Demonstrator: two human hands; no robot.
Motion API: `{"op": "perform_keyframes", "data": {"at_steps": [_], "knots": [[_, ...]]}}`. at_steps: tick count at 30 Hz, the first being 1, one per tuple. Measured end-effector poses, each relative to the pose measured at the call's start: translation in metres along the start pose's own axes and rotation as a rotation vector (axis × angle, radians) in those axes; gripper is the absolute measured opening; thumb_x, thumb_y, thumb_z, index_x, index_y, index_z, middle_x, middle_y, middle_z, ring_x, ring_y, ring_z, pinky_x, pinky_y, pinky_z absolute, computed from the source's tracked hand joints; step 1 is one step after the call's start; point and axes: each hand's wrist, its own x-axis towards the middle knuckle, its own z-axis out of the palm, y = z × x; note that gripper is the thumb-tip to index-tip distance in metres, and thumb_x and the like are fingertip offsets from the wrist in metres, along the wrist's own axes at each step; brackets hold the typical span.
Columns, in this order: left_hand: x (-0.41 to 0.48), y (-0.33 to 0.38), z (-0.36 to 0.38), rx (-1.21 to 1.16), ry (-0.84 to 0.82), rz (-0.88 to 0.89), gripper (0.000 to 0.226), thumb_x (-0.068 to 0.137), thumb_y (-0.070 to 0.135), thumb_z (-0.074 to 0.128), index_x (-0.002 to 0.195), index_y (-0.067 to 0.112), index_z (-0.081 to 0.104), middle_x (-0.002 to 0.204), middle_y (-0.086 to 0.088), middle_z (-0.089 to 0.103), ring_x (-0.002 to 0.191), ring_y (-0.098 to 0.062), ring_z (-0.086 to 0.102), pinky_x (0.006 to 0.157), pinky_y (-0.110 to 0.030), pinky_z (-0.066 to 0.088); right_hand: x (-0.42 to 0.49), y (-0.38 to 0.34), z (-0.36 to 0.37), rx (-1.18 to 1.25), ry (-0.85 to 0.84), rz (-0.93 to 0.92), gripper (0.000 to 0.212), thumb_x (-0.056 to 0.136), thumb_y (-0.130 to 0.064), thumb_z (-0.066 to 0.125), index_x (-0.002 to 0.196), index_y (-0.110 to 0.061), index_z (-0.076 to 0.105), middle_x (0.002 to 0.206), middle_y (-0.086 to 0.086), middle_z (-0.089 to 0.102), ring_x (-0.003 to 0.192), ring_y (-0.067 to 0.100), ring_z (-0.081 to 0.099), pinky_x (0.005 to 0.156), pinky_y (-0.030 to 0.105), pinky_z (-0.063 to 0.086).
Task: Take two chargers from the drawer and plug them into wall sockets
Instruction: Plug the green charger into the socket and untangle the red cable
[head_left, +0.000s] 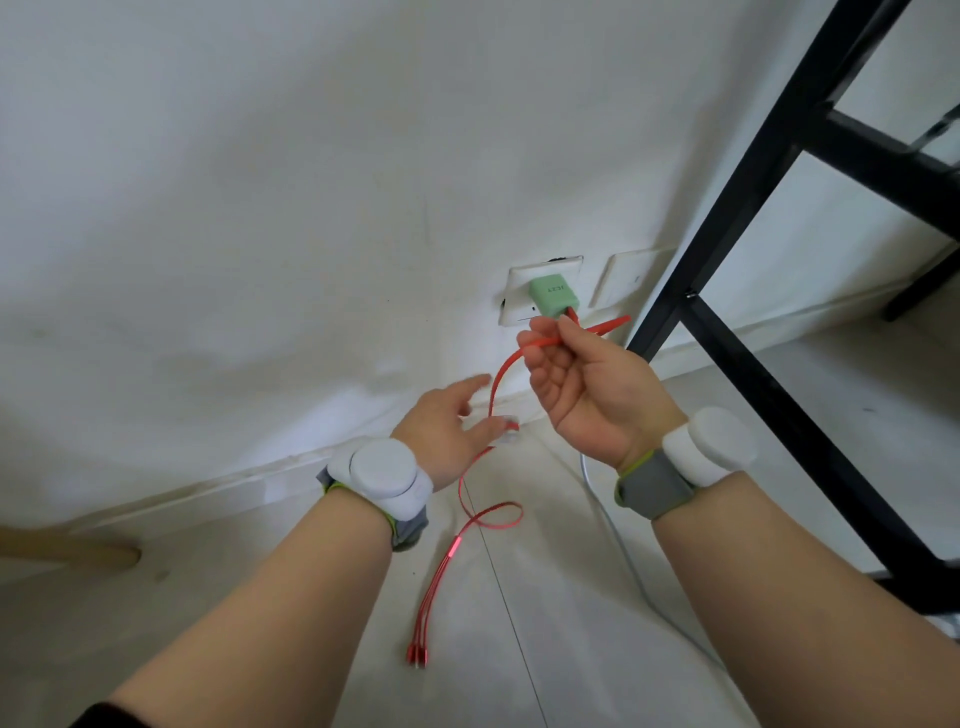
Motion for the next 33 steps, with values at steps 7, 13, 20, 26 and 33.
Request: {"op": "perform_keyframes", "data": {"at_steps": [7,13,20,26,33], "knots": [[0.001,0.008,0.002,-0.245,0.007,-0.039,0.027,0.09,0.031,0.053,0.079,0.013,0.07,0.074,-0.005,0.07,0.073,-0.022,0.067,0.075,-0.034,0.057,0.001,0.008,-0.011,-0.24,0.027,-0.001,0.048,0.079,-0.049,0.054,0.108,-0.012,0.057,0.103,0.011,0.071,0.088,0.02,0.07,0.072,0.026,0.056],[0.003,0.014,-0.003,-0.696,0.131,-0.165,0.03,0.088,0.027,0.058,0.063,0.01,0.065,0.045,0.001,0.064,0.041,-0.009,0.063,0.04,-0.017,0.049,-0.007,0.041,-0.037,-0.737,-0.206,0.329,0.08,0.067,-0.046,0.074,0.136,-0.023,0.04,0.13,0.002,0.056,0.119,0.02,0.052,0.11,0.043,0.025],[0.001,0.021,-0.007,-0.96,0.101,-0.225,0.033,0.091,0.029,0.053,0.071,0.006,0.064,0.051,-0.003,0.064,0.043,-0.01,0.063,0.04,-0.017,0.05,-0.004,0.077,-0.04,-0.808,-0.218,0.223,0.036,0.086,0.001,0.057,0.121,-0.006,0.052,0.097,-0.006,0.064,0.085,-0.003,0.061,0.077,0.008,0.046],[0.005,0.019,-0.012,-0.901,0.178,-0.218,0.037,0.093,0.032,0.048,0.068,0.01,0.064,0.057,-0.004,0.061,0.044,-0.009,0.062,0.042,-0.018,0.05,-0.003,0.069,-0.048,-0.998,-0.204,0.191,0.021,0.095,-0.025,0.047,0.087,-0.021,0.066,0.051,-0.006,0.04,0.049,0.009,0.042,0.058,0.021,0.046],[0.012,0.016,-0.01,-0.765,0.269,-0.199,0.038,0.093,0.032,0.047,0.065,0.013,0.065,0.058,-0.001,0.063,0.046,-0.01,0.062,0.047,-0.02,0.05,-0.001,0.058,-0.068,-0.743,-0.149,0.27,0.022,0.095,-0.025,0.047,0.094,-0.01,0.063,0.05,-0.003,0.036,0.045,0.011,0.033,0.049,0.02,0.036]]}}
